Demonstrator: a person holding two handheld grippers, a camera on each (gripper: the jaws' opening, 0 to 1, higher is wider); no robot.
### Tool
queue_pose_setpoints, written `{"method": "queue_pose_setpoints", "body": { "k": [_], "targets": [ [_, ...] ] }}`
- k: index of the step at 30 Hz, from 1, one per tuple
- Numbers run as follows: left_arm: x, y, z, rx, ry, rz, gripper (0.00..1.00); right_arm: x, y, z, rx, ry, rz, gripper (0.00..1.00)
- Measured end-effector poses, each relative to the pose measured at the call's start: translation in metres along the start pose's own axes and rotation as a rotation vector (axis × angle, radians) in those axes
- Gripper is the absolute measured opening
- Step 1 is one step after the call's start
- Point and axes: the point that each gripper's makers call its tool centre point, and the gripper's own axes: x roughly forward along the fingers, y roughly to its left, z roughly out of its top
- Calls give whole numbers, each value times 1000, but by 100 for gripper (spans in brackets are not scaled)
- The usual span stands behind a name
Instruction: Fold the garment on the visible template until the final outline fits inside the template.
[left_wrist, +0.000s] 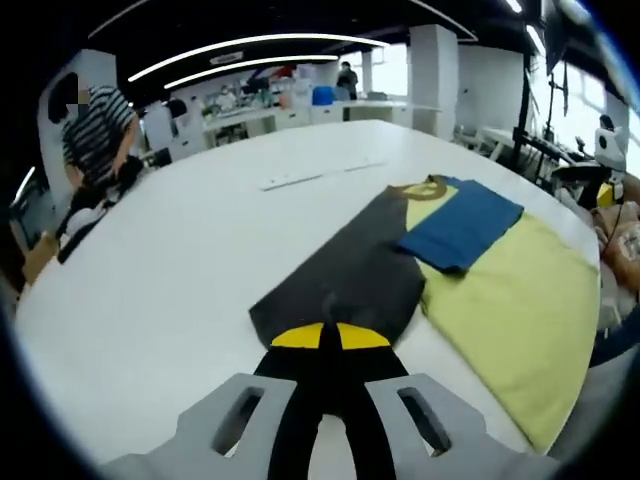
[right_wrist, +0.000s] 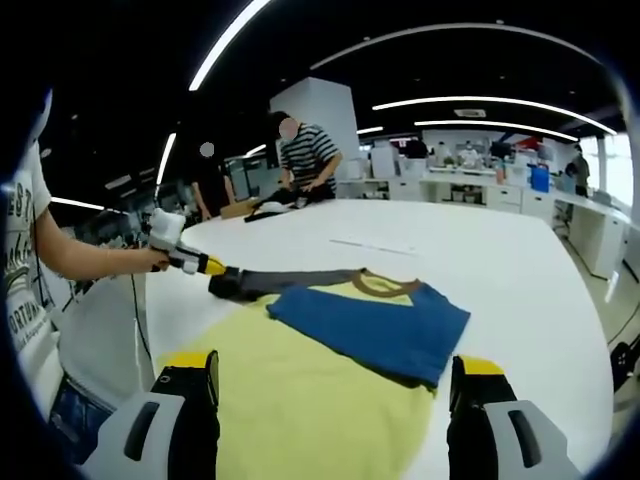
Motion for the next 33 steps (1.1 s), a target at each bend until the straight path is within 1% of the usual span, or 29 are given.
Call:
{"method": "queue_pose_setpoints", "body": {
  "k": [2,7,8,11,12,14,17,18,19,22,23,25,26,27,29,30,33],
  "targets": [
    [-9,9,8,-24,-51,45,1,2,2,0,-3,1,5,95],
    [-25,27,15,-72,-102,134,1,5,5,2,-4,-5,21,95],
    [-30,31,18,-77,-124,156,1,5,5,2,-4,-4,23,95],
    [-40,37,20,-77,-139,200,1,6,6,2,-6,-5,26,95],
    [-42,38,20,-80,-142,206,1,6,6,2,-6,-4,27,95],
    [-46,43,19,-100,-149,235,1,5,5,2,-7,-3,29,95],
    [-56,58,17,-128,-162,324,1,5,4,1,-5,-4,27,95],
    [-58,61,17,-137,-166,343,1,5,4,1,-3,-4,26,95],
    [-61,67,15,-152,-169,370,1,5,4,0,-2,-4,25,95],
    [-64,76,9,-171,-164,411,1,4,3,-1,0,-1,24,95],
    [-66,81,5,-195,-160,438,1,4,2,-2,3,-1,23,95],
    [-68,88,-3,-255,-158,467,1,4,2,-3,5,1,21,95],
    [-69,92,-7,-291,-158,487,1,4,2,-3,4,1,20,95],
    [-70,97,-13,-310,-152,514,1,4,1,-3,5,0,19,95],
    [-70,100,-21,-312,-139,529,1,3,0,-3,7,-1,15,95],
    [-70,102,-27,-314,-126,545,1,3,-1,-3,8,-2,13,95],
    [-68,107,-42,-377,-108,562,1,1,-2,-2,12,-3,6,95]
  ]
}}
